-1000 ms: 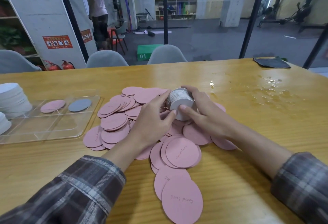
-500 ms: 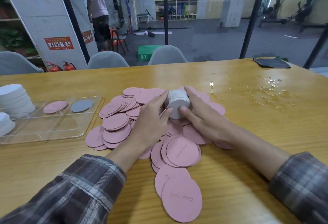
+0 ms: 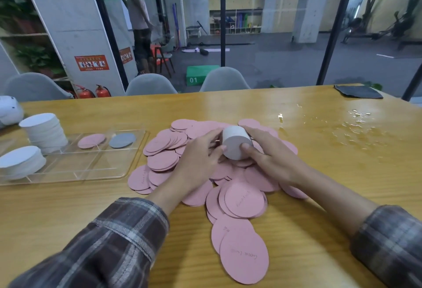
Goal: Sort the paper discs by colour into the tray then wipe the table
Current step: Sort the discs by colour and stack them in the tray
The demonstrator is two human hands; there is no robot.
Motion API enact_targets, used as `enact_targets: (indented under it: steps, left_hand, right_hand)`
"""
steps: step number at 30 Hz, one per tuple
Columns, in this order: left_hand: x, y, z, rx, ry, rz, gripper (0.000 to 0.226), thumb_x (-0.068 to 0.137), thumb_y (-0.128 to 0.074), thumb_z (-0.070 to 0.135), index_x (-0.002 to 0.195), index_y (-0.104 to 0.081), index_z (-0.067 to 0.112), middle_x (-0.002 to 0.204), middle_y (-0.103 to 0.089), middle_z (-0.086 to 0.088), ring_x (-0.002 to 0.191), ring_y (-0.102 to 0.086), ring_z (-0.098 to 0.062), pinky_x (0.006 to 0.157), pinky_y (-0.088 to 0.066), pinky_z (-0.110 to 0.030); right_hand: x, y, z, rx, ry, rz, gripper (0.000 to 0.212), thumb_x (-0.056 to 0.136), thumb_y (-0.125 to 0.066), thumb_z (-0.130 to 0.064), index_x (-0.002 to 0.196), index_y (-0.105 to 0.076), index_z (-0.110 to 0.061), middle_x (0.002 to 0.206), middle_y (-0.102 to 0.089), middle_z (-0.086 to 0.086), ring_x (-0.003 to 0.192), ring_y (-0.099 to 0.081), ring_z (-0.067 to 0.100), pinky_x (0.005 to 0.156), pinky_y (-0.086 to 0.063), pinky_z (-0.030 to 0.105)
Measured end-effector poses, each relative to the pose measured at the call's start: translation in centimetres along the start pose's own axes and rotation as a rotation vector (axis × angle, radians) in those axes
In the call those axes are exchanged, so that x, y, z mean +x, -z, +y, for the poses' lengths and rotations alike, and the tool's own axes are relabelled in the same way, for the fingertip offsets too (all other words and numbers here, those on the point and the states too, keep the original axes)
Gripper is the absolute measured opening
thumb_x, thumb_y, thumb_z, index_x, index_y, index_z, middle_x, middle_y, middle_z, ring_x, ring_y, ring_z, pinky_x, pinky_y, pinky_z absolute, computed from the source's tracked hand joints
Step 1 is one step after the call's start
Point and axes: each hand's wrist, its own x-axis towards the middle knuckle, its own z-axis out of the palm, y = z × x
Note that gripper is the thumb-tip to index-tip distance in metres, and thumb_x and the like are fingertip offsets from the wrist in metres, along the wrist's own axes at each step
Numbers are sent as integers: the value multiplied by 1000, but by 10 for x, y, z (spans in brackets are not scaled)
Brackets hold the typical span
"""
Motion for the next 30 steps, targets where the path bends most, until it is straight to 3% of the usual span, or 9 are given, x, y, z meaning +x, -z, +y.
enact_targets:
  steps: [1,3,7,12,16,19,23,28,30]
  left_hand:
    - [2,8,1,-37,11,-7,39,101,-65,10,139,-64,17,127,-71,11,113,-65,9,98,-50,-13]
    - [5,24,1,-63,25,-19,32,99,-69,13,130,-71,20,120,-74,16,106,-69,7,93,-51,-13]
    - [5,63,-2,-96,66,-33,27,97,-72,16,123,-75,24,120,-75,12,108,-72,-5,100,-56,-28]
    - [-13,111,-13,-95,174,35,27,95,-75,21,122,-77,23,115,-76,17,105,-72,0,98,-56,-23]
    - [-35,151,-28,-89,209,93,21,95,-75,17,115,-78,21,104,-79,14,94,-71,8,83,-51,-10]
    - [-51,181,-42,-143,256,127,19,96,-74,16,114,-79,22,107,-80,8,101,-75,-8,90,-57,-20]
    - [-71,223,-56,-219,342,218,24,96,-72,13,120,-77,9,110,-79,-2,100,-77,-13,84,-59,-17]
    - [-90,270,-74,-226,404,384,17,99,-68,8,114,-76,8,101,-79,-3,88,-77,-9,80,-61,-19]
    - [-98,287,-83,-184,429,444,20,99,-68,7,116,-75,2,100,-78,-3,86,-77,-11,75,-61,-18]
  right_hand:
    - [2,1,-1,-4,2,-5,37,107,-51,-31,143,-53,-23,119,-58,-7,110,-51,7,94,-38,17]
    - [10,2,-3,26,-3,-21,37,105,-51,-41,139,-57,-29,117,-57,-6,112,-53,9,97,-41,23]
    - [31,-3,-24,76,10,-12,30,100,-63,-36,129,-65,-26,113,-69,-9,99,-64,4,85,-48,16]
    - [62,-28,-56,115,10,-74,24,97,-67,-36,119,-70,-24,109,-73,-10,94,-67,5,84,-53,26]
    - [86,-55,-87,147,9,-177,30,97,-67,-40,124,-70,-29,105,-73,-8,88,-66,-3,80,-49,21]
    - [103,-80,-112,145,28,-212,33,96,-67,-44,124,-70,-26,104,-74,-7,92,-69,8,83,-52,23]
    - [128,-116,-147,150,73,-218,31,96,-67,-43,115,-72,-19,95,-72,-5,79,-63,8,63,-47,14]
    - [163,-166,-191,188,86,-271,35,97,-64,-46,111,-74,-16,91,-71,-5,79,-61,10,74,-50,30]
    - [175,-187,-206,241,85,-296,34,98,-64,-43,107,-75,-12,83,-69,-5,73,-58,12,69,-48,30]
